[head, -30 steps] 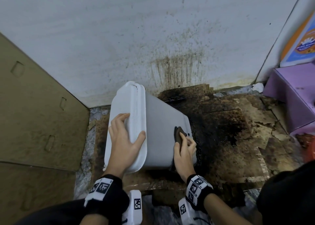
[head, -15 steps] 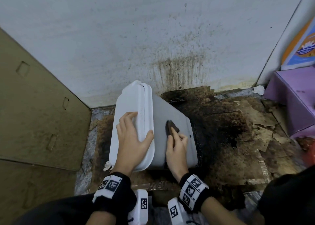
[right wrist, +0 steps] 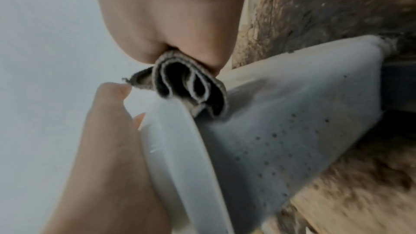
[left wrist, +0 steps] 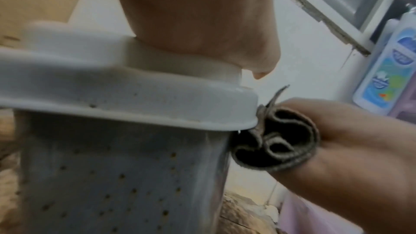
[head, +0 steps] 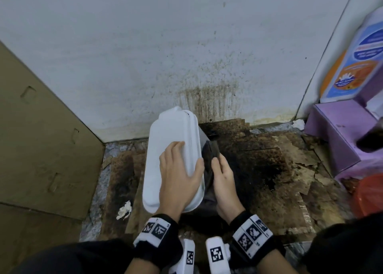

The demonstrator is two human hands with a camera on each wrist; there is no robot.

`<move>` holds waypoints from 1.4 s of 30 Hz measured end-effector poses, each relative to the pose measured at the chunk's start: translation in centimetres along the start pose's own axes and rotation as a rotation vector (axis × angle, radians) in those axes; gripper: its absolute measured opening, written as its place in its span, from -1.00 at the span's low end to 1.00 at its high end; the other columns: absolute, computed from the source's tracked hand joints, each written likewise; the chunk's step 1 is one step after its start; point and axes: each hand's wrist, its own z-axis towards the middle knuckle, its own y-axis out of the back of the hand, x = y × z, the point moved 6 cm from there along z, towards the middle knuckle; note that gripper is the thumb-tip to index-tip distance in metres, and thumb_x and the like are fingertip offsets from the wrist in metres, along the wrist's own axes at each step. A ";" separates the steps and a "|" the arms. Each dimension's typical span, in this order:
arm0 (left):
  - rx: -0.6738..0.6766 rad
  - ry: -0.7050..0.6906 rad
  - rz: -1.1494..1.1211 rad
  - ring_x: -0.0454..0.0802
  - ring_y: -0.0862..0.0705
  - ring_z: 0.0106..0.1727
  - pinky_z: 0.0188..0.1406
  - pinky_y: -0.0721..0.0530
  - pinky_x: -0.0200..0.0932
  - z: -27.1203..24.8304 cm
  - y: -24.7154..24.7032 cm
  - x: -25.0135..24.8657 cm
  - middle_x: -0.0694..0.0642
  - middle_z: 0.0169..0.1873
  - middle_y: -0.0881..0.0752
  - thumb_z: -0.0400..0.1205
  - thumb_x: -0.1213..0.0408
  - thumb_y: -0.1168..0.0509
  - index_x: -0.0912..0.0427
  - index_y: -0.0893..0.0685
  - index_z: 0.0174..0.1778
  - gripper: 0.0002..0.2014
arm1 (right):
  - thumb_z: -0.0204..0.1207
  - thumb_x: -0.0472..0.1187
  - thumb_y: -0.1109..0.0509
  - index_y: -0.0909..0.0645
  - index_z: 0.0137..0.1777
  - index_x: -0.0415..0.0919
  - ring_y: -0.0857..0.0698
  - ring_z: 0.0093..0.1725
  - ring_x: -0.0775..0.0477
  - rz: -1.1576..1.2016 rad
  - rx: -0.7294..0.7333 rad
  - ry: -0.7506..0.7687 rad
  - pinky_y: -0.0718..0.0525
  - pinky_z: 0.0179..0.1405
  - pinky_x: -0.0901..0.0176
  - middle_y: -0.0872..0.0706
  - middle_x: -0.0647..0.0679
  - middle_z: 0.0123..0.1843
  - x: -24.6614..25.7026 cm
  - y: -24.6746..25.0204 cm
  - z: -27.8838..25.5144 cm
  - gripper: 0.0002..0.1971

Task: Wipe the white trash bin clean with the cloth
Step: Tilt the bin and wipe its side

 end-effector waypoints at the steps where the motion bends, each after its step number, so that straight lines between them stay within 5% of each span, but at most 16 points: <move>1: 0.000 -0.003 -0.027 -0.04 -0.27 0.63 0.65 -0.21 -0.20 -0.1 -0.3 -0.7 -0.01 0.58 -0.39 0.65 -0.24 -0.13 0.08 -0.38 0.65 -0.30 | 0.85 -0.12 -0.17 -0.53 0.45 0.16 -0.76 0.13 0.41 -0.005 0.010 0.017 -0.69 0.01 0.47 -0.76 0.26 0.24 0.9 0.4 0.1 -0.73; 4: -0.015 -0.011 -0.224 -0.15 -0.29 0.65 0.60 -0.13 -0.46 -0.4 -1.0 -2.3 -0.11 0.57 -0.41 0.69 -0.15 -0.19 0.01 -0.40 0.63 -0.40 | 0.85 -0.12 -0.16 -0.54 0.33 0.29 -0.71 0.24 0.40 -0.117 -0.008 0.104 -0.66 0.14 0.46 -0.73 0.34 0.27 2.9 2.0 0.4 -0.74; 8: -0.073 0.156 -0.719 -0.22 -0.52 0.52 0.53 -0.47 -0.26 -0.5 -1.0 -2.8 -0.22 0.45 -0.61 0.70 0.08 -0.27 -0.04 -0.58 0.49 -0.59 | 0.83 0.06 -0.15 -0.39 0.67 0.12 -0.50 0.54 0.18 -0.308 -0.038 0.124 -0.48 0.61 0.00 -0.52 0.16 0.56 3.6 4.3 1.3 -0.57; 10: -0.154 0.246 -0.817 -0.20 -0.61 0.44 0.49 -0.58 -0.18 -0.4 -0.3 -1.9 -0.16 0.38 -0.70 0.74 0.22 -0.28 0.04 -0.67 0.41 -0.68 | 0.84 0.03 -0.12 -0.35 0.71 0.05 -0.43 0.52 0.20 -0.397 -0.039 0.136 -0.39 0.60 0.10 -0.45 0.17 0.52 4.5 4.8 1.7 -0.54; 14: -0.212 0.246 -0.474 -0.10 -0.53 0.47 0.52 -0.49 -0.01 -0.2 1.6 1.4 -0.05 0.39 -0.65 0.79 0.32 -0.22 0.05 -0.65 0.40 -0.72 | 0.87 -0.06 -0.04 -0.36 0.68 0.04 -0.43 0.33 0.24 -0.579 -0.006 0.206 -0.33 0.34 0.38 -0.42 0.05 0.39 6.8 5.1 1.8 -0.58; 16: -0.130 0.285 -0.255 -0.02 -0.40 0.57 0.59 -0.35 0.00 -0.3 1.5 3.1 0.03 0.51 -0.53 0.82 0.25 -0.20 0.09 -0.54 0.55 -0.65 | 0.87 -0.06 -0.03 -0.36 0.67 0.04 -0.48 0.20 0.36 -0.641 0.001 0.243 -0.37 0.15 0.59 -0.42 0.01 0.36 7.4 5.2 2.1 -0.59; 18: 0.007 0.356 -0.292 -0.07 -0.29 0.69 0.66 -0.24 -0.04 -1.0 0.3 4.1 0.03 0.70 -0.34 0.86 0.09 -0.16 0.09 -0.33 0.74 -0.50 | 0.87 -0.07 -0.05 -0.37 0.66 0.06 -0.50 0.15 0.43 -0.673 0.013 0.292 -0.45 0.06 0.64 -0.41 0.00 0.31 8.1 5.0 2.5 -0.60; 22: 0.183 0.309 -0.429 -0.25 -0.17 0.75 0.77 -0.19 -0.01 -2.4 -2.6 3.4 -0.19 0.81 -0.08 0.81 -0.19 -0.07 -0.06 -0.04 0.86 -0.29 | 0.85 -0.12 -0.11 -0.41 0.65 -0.03 -0.47 0.30 -0.09 -0.880 0.104 0.402 -0.53 0.40 0.08 -0.36 -0.04 0.30 9.0 4.1 4.4 -0.60; 24: 0.183 0.233 -0.408 -0.31 -0.07 0.78 0.81 -0.11 0.00 -2.3 -3.1 3.4 -0.30 0.81 -0.02 0.85 -0.16 -0.04 -0.14 0.01 0.87 -0.33 | 0.84 -0.15 -0.14 -0.44 0.64 -0.17 -0.37 0.34 -0.13 -1.081 0.160 0.442 -0.47 0.50 -0.04 -0.34 -0.08 0.31 8.8 3.5 5.1 -0.59; 29: 0.165 0.098 -0.349 -0.44 -0.02 0.76 0.83 -0.09 0.03 -1.8 -3.5 3.6 -0.34 0.78 -0.11 0.80 -0.20 -0.05 -0.23 -0.09 0.82 -0.36 | 0.82 -0.23 -0.19 -0.46 0.64 -0.23 -0.33 0.29 -0.11 -1.260 0.168 0.593 -0.55 0.42 -0.05 -0.33 -0.12 0.37 8.2 3.4 3.1 -0.58; 37: 0.143 0.115 -0.368 -0.36 -0.07 0.76 0.81 -0.15 0.04 -1.6 -3.5 3.8 -0.28 0.76 -0.20 0.85 -0.07 -0.16 -0.15 -0.20 0.82 -0.41 | 0.76 -0.34 -0.28 -0.39 0.69 -0.20 -0.43 0.40 -0.14 -1.313 0.198 0.650 -0.59 0.46 -0.01 -0.34 -0.14 0.46 4.9 3.5 -6.0 -0.50; 42: 0.153 0.117 -0.399 -0.45 -0.06 0.73 0.77 -0.14 -0.07 -1.7 -3.2 3.8 -0.38 0.73 -0.22 0.84 0.00 -0.19 -0.24 -0.22 0.80 -0.43 | 0.74 -0.32 -0.30 -0.35 0.70 -0.10 -0.43 0.33 -0.16 -1.419 0.168 0.648 -0.63 0.31 -0.05 -0.35 -0.13 0.43 5.2 3.6 -4.4 -0.46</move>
